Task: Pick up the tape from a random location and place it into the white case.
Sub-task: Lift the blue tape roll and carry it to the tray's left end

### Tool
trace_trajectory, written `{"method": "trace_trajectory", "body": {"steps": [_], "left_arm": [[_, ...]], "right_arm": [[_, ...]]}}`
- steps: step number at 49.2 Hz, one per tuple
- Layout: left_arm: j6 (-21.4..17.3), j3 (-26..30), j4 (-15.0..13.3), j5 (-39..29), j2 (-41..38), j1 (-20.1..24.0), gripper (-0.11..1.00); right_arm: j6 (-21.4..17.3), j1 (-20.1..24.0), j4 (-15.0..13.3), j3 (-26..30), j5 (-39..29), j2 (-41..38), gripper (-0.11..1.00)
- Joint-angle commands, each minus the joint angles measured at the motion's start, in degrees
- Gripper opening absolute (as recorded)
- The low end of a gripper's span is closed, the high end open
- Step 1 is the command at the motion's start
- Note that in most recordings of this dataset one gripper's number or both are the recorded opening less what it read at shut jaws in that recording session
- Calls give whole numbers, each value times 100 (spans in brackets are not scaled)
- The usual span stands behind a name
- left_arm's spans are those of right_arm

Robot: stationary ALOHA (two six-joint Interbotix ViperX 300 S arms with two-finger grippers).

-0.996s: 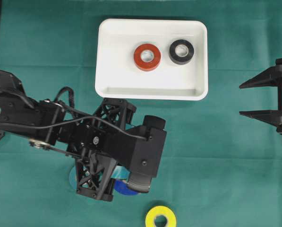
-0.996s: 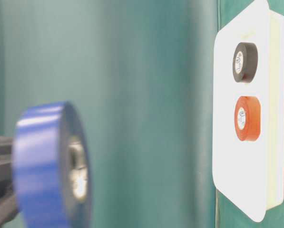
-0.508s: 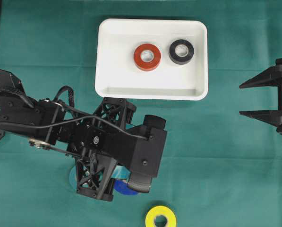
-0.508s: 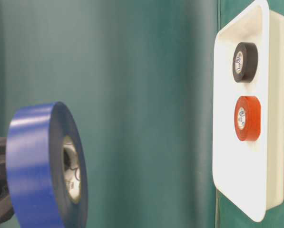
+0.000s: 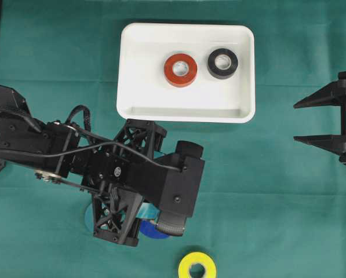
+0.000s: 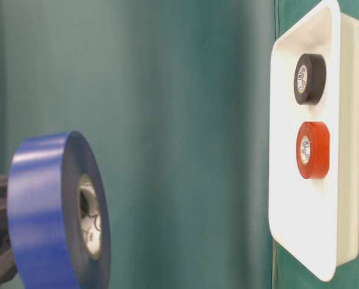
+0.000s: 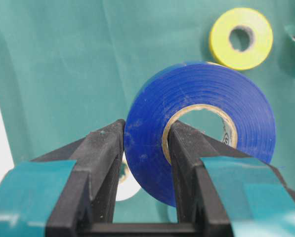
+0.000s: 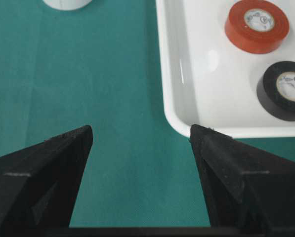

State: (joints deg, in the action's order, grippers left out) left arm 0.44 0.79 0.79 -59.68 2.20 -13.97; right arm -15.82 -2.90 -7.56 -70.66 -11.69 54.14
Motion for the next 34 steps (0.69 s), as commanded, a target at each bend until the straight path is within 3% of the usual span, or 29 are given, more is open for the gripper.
{"method": "trace_trajectory", "body": {"steps": [1, 20, 34], "left_arm": [[9, 105, 18, 26, 202, -18, 22], [18, 70, 9, 18, 211, 26, 22], [9, 9, 26, -105, 237, 466, 22]], "right_arm": [[9, 9, -9, 167, 0, -44, 76], [9, 9, -9, 167, -18, -44, 76], [9, 9, -9, 167, -53, -35, 76]]}}
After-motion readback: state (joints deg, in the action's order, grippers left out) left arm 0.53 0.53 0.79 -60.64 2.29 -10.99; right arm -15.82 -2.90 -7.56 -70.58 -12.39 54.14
